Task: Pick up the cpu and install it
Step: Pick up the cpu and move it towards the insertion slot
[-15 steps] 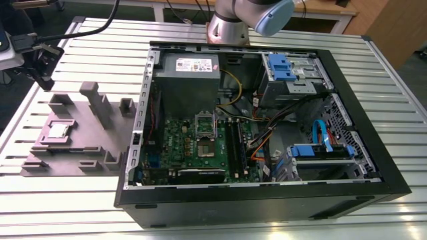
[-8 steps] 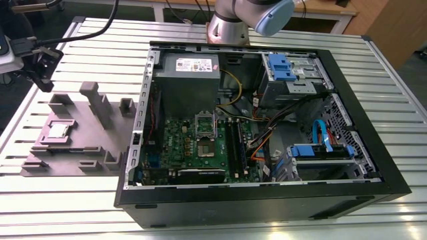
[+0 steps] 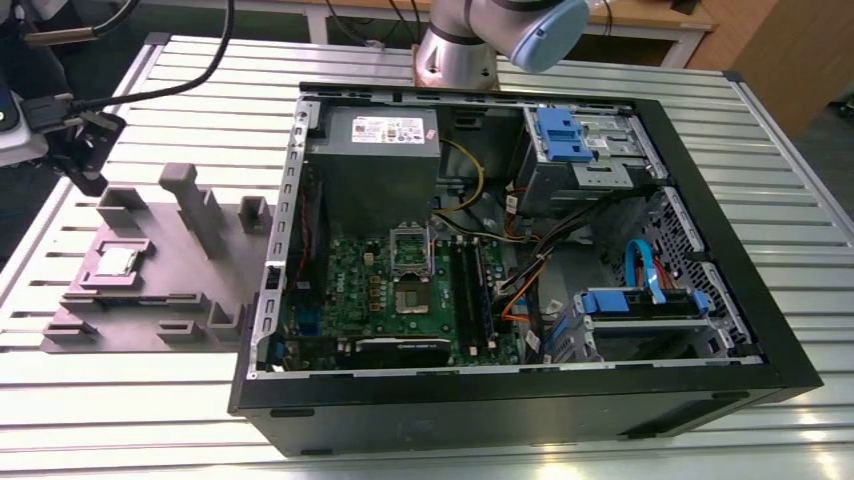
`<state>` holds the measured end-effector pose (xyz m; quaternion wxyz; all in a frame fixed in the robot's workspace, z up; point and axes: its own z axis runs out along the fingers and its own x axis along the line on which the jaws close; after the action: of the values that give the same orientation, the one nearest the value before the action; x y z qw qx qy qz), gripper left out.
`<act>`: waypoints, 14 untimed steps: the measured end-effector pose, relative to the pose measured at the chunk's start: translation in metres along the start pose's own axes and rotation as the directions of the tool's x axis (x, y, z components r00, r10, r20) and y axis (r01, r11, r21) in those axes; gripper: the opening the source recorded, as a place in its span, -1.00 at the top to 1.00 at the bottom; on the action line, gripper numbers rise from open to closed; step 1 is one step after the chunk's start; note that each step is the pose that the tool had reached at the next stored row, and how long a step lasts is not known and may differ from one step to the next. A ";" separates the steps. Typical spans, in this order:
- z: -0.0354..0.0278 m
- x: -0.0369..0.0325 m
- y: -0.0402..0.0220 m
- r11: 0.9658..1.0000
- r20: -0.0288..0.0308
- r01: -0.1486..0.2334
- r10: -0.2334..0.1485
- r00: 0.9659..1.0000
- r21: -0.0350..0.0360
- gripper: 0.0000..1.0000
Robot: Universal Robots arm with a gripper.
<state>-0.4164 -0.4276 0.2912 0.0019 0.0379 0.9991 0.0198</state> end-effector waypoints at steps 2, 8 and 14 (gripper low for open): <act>0.0032 0.0007 -0.0013 1.000 0.000 0.000 0.000 1.000 0.000 0.80; 0.0090 0.0031 -0.0058 1.000 0.000 0.000 0.000 1.000 0.000 0.80; 0.0148 0.0048 -0.0108 1.000 0.000 0.000 0.000 1.000 0.000 0.80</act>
<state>-0.4219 -0.4374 0.2760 0.0020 0.0380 0.9991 0.0198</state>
